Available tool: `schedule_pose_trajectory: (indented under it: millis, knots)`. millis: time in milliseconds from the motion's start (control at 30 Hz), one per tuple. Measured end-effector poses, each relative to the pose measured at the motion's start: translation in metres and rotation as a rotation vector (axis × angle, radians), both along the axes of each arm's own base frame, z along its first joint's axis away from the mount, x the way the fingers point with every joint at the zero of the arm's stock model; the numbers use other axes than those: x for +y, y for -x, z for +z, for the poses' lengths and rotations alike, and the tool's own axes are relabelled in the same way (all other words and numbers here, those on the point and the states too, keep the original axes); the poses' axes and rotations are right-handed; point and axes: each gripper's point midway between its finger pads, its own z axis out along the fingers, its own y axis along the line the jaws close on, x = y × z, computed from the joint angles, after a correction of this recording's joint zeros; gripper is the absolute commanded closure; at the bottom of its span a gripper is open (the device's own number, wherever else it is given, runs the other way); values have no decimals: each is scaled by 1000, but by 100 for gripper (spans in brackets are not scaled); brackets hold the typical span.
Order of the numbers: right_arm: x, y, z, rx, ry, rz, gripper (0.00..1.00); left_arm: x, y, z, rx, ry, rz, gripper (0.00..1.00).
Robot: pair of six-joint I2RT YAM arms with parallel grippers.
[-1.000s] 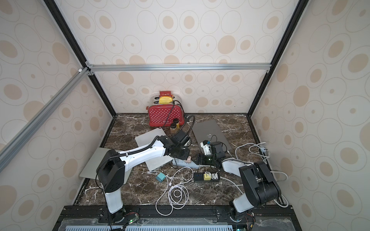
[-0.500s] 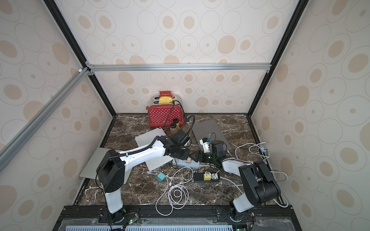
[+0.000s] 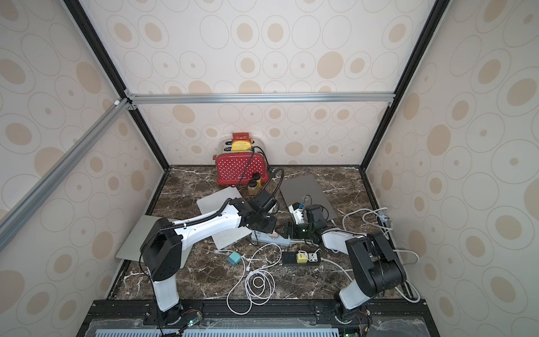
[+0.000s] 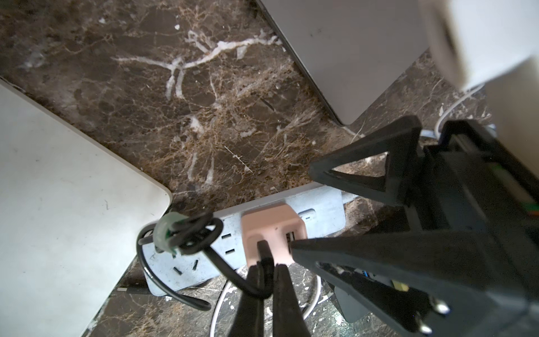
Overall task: Unplug the laptop charger
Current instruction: Remove the charging cable from the plug.
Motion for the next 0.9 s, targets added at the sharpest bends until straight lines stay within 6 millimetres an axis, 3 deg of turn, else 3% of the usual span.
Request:
schedule_pose_trajectory:
  millis: [600, 900]
  knots:
    - [16, -5, 1, -99, 76, 63, 32, 6, 6, 3, 31, -33, -5, 100]
    - [15, -10, 2, -147, 116, 51, 32, 2, -4, 34, -33, -2, -4, 100]
